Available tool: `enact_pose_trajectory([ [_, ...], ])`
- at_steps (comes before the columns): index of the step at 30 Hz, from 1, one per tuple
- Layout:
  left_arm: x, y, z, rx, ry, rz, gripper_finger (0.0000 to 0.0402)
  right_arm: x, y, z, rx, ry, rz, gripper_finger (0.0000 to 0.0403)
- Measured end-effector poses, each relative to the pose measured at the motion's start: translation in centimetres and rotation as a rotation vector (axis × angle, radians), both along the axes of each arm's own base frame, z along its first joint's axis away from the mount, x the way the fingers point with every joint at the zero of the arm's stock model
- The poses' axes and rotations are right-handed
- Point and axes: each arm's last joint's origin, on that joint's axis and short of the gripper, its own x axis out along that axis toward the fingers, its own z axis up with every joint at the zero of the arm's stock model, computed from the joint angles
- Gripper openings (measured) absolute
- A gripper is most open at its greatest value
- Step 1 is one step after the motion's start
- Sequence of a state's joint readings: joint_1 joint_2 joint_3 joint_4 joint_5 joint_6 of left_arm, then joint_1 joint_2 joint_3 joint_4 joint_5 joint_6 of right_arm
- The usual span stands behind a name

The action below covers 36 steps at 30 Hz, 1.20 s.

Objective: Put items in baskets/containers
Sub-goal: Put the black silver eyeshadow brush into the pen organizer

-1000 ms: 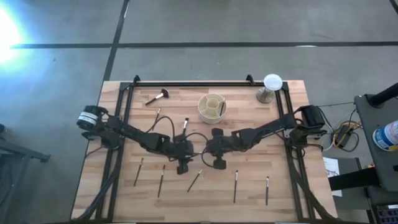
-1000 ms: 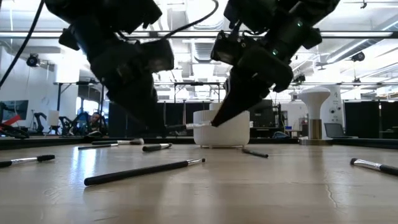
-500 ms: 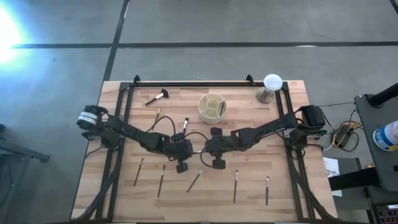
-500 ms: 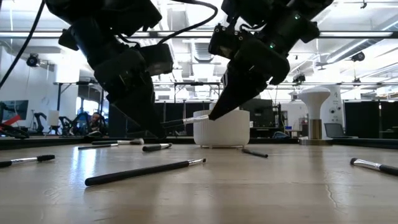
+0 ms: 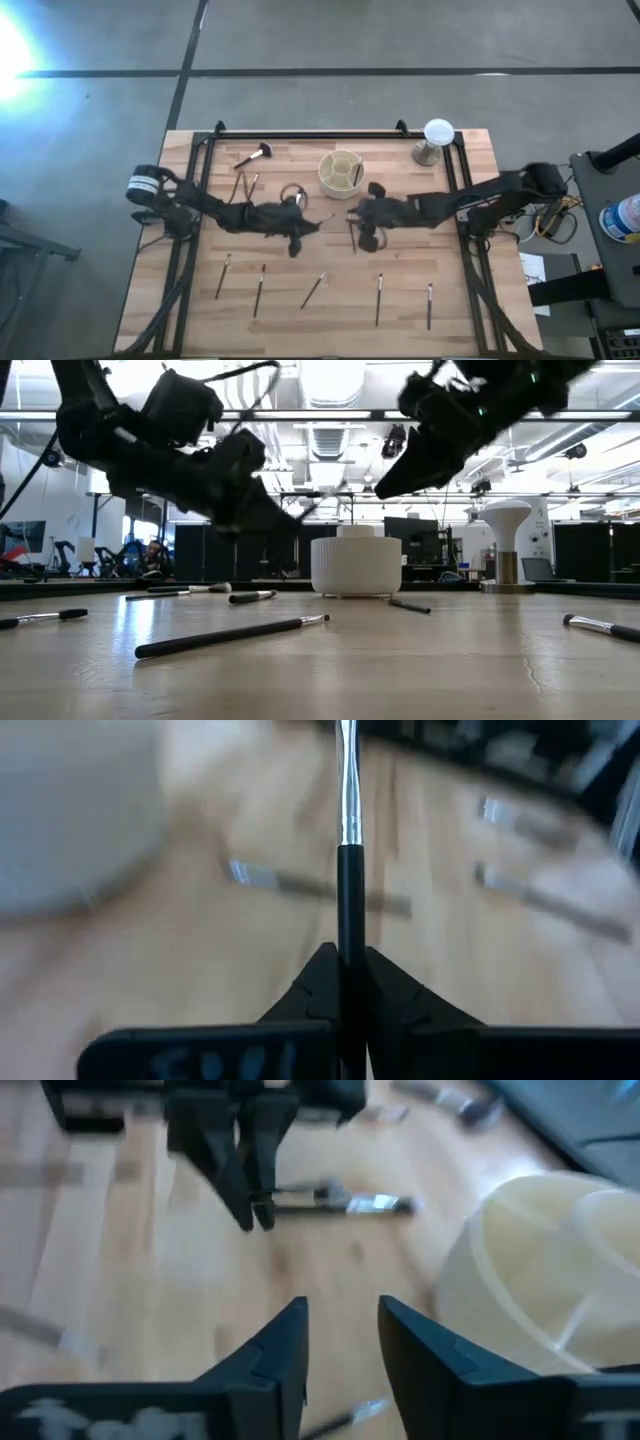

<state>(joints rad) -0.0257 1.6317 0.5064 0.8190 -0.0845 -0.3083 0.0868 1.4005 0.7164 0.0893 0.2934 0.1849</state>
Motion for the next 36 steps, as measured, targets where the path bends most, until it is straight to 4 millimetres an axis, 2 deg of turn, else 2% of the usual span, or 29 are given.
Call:
enact_pose_trajectory([
  [4, -0.3, 2.7, 0.9, 0.034, -0.167, 0.030, 0.0016, -1.7, -2.6, -1.0, 0.070, -0.236, -0.051, 0.0143],
  [10, -0.1, 5.9, 1.7, 0.033, -0.236, 0.021, 0.0016, -2.9, -6.2, -1.3, 0.193, -0.470, -0.028, 0.0191],
  [17, 1.6, 6.8, 3.4, 0.088, -0.303, -0.054, 0.0016, -1.1, -7.4, -1.2, 0.213, -0.508, 0.020, 0.0233],
  [23, 2.2, 6.9, 3.9, 0.107, -0.298, -0.077, 0.0016, 0.8, -7.7, 0.1, 0.173, -0.546, 0.070, 0.0240],
  [27, 2.2, 6.9, 3.9, 0.106, -0.298, -0.085, 0.0016, 1.4, -7.8, 0.7, 0.157, -0.567, 0.077, 0.0225],
  [30, 2.2, 6.8, 3.9, 0.109, -0.297, -0.086, 0.0016, 1.7, -7.8, 1.2, 0.131, -0.581, 0.084, 0.0196],
  [33, 2.2, 6.8, 3.9, 0.107, -0.297, -0.085, 0.0016, 1.9, -7.8, 1.5, 0.120, -0.590, 0.085, 0.0142],
  [36, 2.2, 6.8, 3.9, 0.101, -0.297, -0.084, 0.0016, 2.0, -7.6, 1.7, 0.108, -0.598, 0.095, 0.0070],
])
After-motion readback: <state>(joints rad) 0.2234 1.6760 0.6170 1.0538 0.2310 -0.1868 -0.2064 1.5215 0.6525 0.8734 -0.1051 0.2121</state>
